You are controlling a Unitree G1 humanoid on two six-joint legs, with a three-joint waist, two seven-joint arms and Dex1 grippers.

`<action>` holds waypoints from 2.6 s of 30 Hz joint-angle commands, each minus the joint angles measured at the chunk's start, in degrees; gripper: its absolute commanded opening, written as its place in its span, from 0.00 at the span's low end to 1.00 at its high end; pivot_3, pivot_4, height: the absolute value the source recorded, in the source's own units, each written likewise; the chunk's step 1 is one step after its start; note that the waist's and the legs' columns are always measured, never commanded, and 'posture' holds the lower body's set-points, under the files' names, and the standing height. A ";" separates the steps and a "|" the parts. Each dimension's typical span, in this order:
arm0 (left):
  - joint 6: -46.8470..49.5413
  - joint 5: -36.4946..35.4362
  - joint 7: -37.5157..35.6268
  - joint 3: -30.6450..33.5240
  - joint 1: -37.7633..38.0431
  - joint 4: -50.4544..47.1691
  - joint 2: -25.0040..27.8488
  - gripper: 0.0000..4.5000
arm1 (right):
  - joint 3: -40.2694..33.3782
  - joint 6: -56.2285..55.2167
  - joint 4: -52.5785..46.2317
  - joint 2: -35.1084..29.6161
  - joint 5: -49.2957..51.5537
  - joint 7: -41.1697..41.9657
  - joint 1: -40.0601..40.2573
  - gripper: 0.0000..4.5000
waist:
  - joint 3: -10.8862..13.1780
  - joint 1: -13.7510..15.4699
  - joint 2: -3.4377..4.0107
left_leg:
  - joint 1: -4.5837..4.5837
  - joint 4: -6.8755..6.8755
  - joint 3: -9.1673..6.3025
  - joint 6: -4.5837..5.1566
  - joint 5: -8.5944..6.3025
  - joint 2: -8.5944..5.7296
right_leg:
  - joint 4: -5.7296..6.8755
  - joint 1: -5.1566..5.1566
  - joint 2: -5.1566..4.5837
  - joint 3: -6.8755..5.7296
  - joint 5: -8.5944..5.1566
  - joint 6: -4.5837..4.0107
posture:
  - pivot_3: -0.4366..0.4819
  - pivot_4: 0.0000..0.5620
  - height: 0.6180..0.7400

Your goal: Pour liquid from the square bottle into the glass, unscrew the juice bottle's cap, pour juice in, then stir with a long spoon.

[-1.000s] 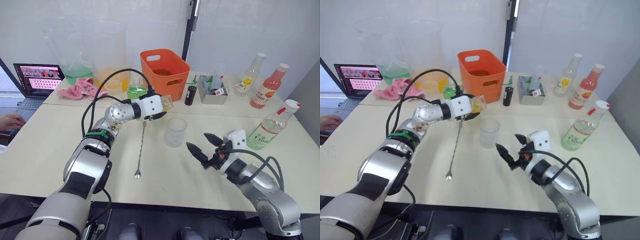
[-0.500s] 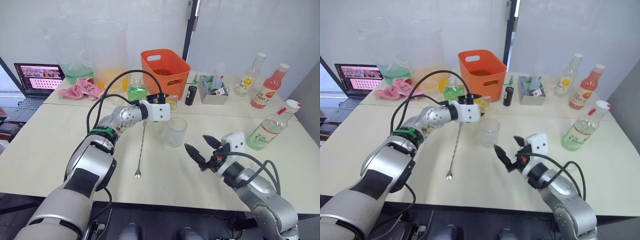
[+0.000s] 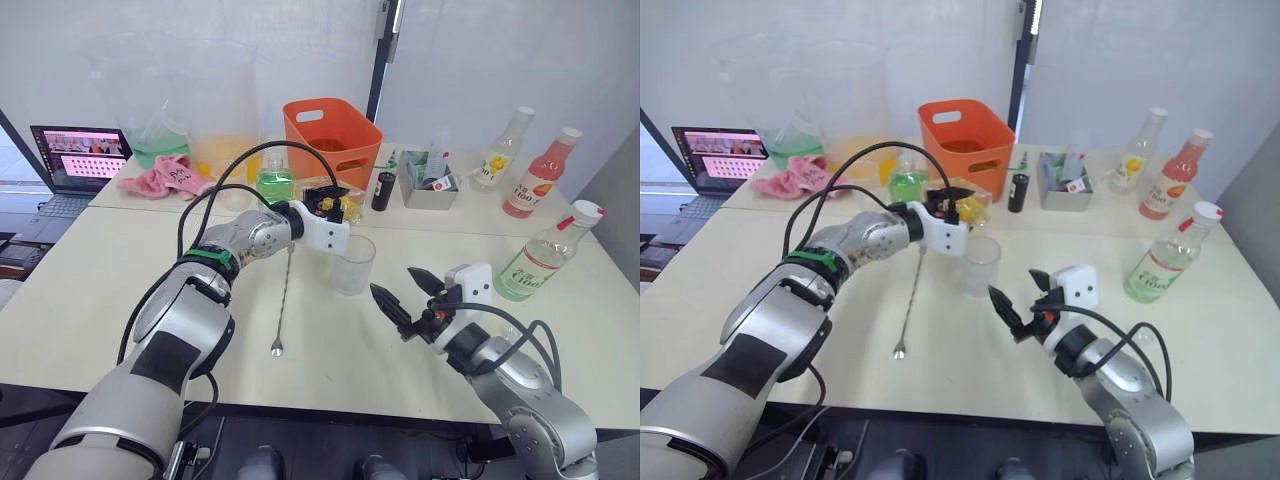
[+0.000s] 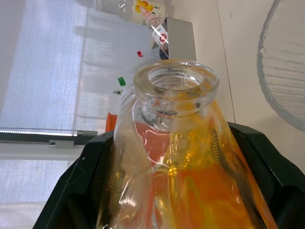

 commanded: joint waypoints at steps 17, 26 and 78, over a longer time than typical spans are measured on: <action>-0.46 7.69 14.91 -5.30 -5.65 -1.25 1.04 0.63 | -1.13 0.05 -3.18 0.41 0.93 -1.04 0.73 1.00 | 0.00 0.08 0.00 | 0.00 0.01 0.01 0.00 0.00 -0.01 | 0.02 0.00 -0.01 0.00 0.00 0.00 | 0.48 0.27 0.99; -0.21 9.66 18.02 -7.44 -6.27 -1.13 0.90 0.63 | -1.22 -0.17 -3.14 0.60 0.96 -1.30 0.78 1.00 | 0.00 0.10 0.00 | 0.00 0.02 0.01 0.00 0.00 -0.02 | 0.05 0.00 -0.01 0.00 0.00 0.00 | 0.48 0.27 0.99; 3.20 13.74 22.46 -11.77 -6.99 0.60 0.40 0.63 | -2.38 0.05 -3.26 0.05 2.46 -1.93 0.37 1.00 | 0.00 0.06 0.00 | 0.02 0.09 -0.04 -0.02 0.01 -0.16 | 0.55 -0.13 -0.12 0.00 0.00 0.01 | 0.48 0.27 0.99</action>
